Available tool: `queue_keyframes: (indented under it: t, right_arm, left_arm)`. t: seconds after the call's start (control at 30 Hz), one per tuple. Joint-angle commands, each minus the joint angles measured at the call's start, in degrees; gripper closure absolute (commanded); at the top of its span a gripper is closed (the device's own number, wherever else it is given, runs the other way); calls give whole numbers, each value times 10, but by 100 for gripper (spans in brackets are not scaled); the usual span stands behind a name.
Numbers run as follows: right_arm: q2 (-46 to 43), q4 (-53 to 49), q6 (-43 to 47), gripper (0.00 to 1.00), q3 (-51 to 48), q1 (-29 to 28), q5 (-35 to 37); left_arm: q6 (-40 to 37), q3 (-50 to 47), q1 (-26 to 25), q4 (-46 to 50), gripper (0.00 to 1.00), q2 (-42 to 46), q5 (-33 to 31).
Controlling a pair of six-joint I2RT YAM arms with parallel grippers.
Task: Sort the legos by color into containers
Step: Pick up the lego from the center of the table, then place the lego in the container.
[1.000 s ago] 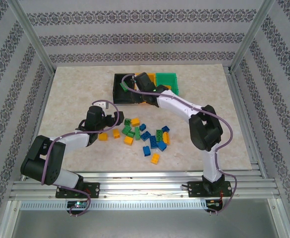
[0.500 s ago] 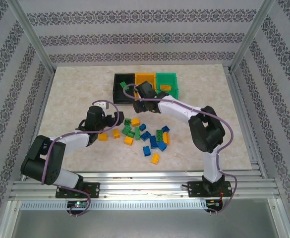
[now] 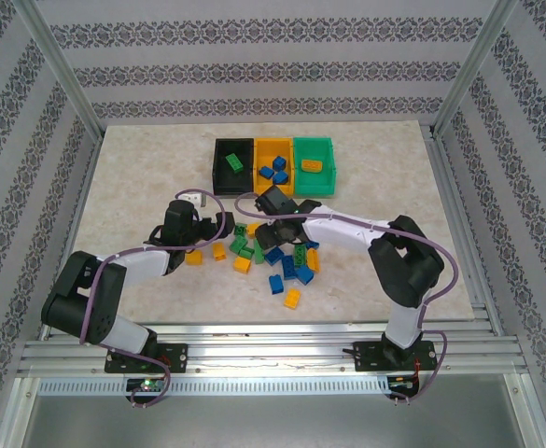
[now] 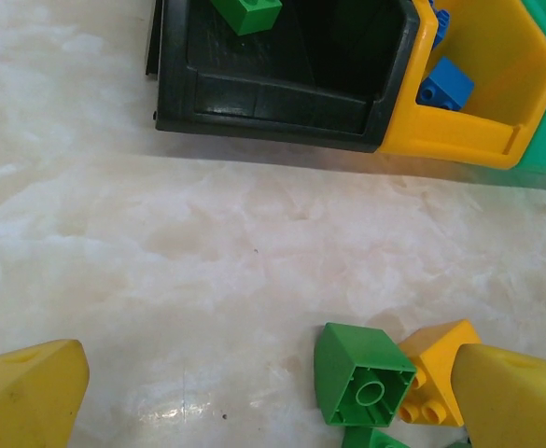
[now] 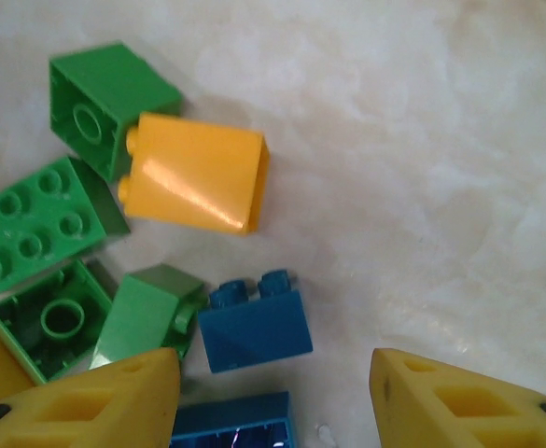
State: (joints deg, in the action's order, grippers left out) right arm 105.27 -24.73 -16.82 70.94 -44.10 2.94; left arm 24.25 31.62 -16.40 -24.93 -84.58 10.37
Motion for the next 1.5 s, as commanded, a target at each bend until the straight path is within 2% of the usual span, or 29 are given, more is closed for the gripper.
queue_keyframes:
  t: [0.0,0.27,0.47,0.63,0.9,1.03,1.17,1.33,1.4,1.47]
  right_arm:
    - [19,-1,-17,43,-5,-8,-3]
    - [63,9,-12,44,32,-9,-16]
    - [74,15,-5,62,31,-5,-21]
    - [49,9,4,65,36,6,-16]
    - [28,27,14,64,108,82,-19]
    - [71,69,-8,64,164,130,-34]
    - [145,68,-12,63,265,154,-35]
    - [235,30,-10,49,410,169,-51]
    - [245,19,-8,44,430,168,-58]
    - [231,23,-7,44,413,163,-58]
  left_arm:
    - [1,9,3,-15,0,-5,7]
    - [1,10,3,-14,0,-6,14]
    - [1,9,3,-16,0,-6,13]
    - [1,10,3,-16,0,-9,12]
    - [3,13,3,-17,0,-16,18]
    - [3,13,2,-16,0,-15,17]
    - [3,13,3,-17,0,-15,20]
    - [1,15,2,-15,0,-20,20]
    - [2,16,2,-15,0,-19,24]
    - [1,15,3,-16,0,-17,19]
